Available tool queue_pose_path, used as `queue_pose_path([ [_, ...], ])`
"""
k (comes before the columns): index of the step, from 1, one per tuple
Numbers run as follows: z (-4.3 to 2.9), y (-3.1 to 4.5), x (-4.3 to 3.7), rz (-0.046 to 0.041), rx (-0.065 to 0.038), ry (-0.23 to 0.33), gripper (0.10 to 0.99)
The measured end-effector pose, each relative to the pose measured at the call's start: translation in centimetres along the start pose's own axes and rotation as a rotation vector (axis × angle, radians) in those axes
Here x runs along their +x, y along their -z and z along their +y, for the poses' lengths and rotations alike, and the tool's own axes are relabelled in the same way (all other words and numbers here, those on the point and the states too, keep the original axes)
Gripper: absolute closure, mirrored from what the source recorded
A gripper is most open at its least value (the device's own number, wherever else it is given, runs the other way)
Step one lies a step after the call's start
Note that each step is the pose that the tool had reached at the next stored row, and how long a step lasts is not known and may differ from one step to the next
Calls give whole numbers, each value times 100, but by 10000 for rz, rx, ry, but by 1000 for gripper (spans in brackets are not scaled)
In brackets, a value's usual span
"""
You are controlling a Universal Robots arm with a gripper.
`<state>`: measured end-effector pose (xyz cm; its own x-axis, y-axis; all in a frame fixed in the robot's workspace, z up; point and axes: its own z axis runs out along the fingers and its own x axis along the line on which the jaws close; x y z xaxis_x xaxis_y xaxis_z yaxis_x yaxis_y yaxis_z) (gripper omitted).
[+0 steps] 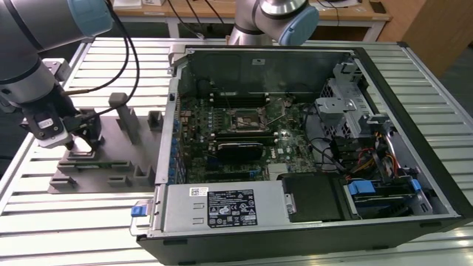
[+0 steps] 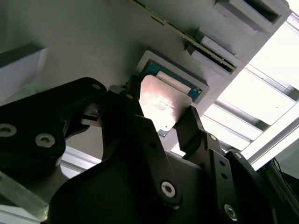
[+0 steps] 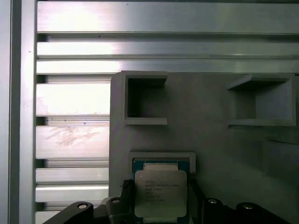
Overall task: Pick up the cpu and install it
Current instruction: 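Pick up the cpu and move it towards the insertion slot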
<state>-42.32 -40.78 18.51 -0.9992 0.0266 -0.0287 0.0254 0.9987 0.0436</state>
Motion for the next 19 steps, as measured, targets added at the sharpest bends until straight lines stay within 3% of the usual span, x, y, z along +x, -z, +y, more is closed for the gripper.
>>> queue_pose_path([
  [7, 0, -3, 0, 1, 0, 0, 533],
  [8, 0, -3, 0, 0, 0, 0, 471],
  [19, 0, -1, 0, -2, -1, 0, 471],
])
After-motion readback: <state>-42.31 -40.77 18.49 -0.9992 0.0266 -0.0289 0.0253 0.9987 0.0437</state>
